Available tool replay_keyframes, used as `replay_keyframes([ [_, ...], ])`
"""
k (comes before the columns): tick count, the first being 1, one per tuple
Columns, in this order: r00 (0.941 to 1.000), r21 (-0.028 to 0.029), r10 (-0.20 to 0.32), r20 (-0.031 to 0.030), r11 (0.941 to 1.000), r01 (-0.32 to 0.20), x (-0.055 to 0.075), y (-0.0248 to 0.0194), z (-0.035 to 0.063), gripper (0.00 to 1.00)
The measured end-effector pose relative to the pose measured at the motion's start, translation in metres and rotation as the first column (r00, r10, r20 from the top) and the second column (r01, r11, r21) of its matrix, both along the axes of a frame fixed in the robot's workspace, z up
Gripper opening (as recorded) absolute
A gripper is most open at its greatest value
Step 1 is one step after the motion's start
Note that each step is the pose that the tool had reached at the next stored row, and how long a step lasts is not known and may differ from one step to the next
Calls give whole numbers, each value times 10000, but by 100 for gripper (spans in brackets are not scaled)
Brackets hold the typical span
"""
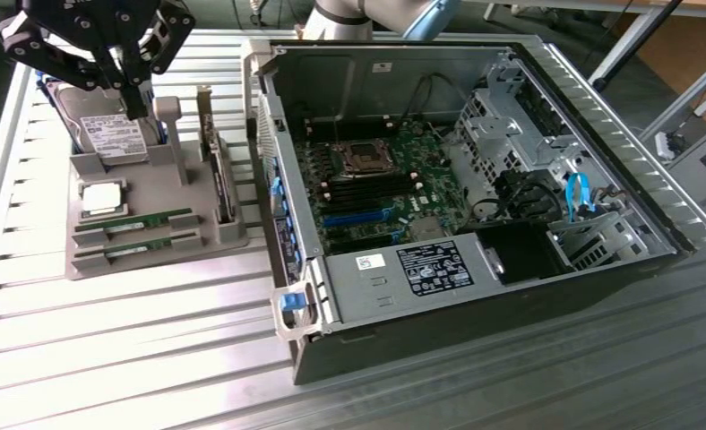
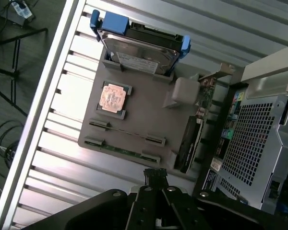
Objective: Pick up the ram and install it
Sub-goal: 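Pick up the ram and move it above insertion slot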
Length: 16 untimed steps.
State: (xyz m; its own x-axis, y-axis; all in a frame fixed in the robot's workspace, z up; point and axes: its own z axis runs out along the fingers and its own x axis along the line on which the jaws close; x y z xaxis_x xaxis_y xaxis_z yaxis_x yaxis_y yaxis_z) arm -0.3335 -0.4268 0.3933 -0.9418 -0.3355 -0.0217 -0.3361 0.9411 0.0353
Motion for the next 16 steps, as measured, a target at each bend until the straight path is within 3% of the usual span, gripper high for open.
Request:
replay_keyframes([
  [8, 9971, -79, 766, -3, 9970, -766, 0, 0, 0, 9],
  [16, 9845, -164, 1756, -13, 9843, -1756, 0, 0, 0, 9],
])
